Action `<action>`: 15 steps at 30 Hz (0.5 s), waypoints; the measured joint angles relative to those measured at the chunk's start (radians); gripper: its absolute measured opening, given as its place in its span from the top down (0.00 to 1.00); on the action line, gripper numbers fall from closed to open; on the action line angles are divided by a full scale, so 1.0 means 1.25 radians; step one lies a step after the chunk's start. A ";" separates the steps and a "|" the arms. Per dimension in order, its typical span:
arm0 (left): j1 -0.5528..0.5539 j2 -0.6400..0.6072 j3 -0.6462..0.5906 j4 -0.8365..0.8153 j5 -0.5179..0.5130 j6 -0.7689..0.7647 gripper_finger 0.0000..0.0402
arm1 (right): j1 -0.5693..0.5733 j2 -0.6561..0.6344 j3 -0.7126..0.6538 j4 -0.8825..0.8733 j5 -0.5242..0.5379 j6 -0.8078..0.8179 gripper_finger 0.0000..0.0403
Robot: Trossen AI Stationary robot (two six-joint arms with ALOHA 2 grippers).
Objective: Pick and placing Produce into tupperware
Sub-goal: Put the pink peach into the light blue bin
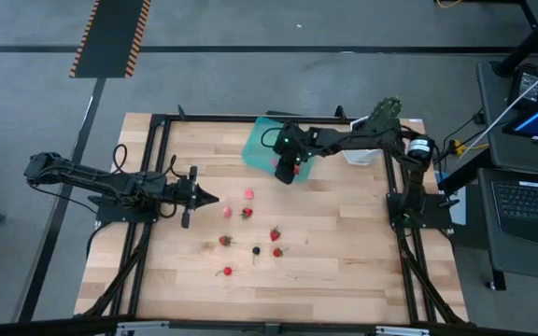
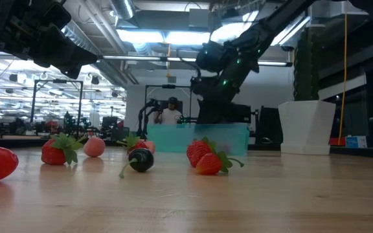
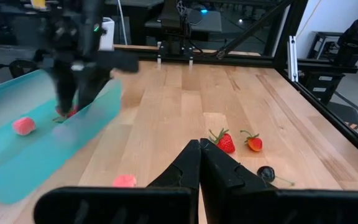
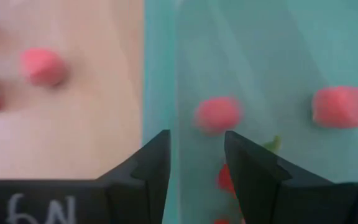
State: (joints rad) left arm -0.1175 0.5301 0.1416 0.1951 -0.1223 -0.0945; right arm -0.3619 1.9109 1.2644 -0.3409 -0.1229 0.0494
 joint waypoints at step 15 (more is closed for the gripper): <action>0.000 0.000 0.000 0.000 0.000 -0.001 1.00 | 0.096 -0.445 -0.304 0.192 0.018 0.019 0.62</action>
State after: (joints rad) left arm -0.1173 0.5297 0.1414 0.1955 -0.1223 -0.0963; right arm -0.2414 1.3549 0.8849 -0.1014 -0.1000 0.0734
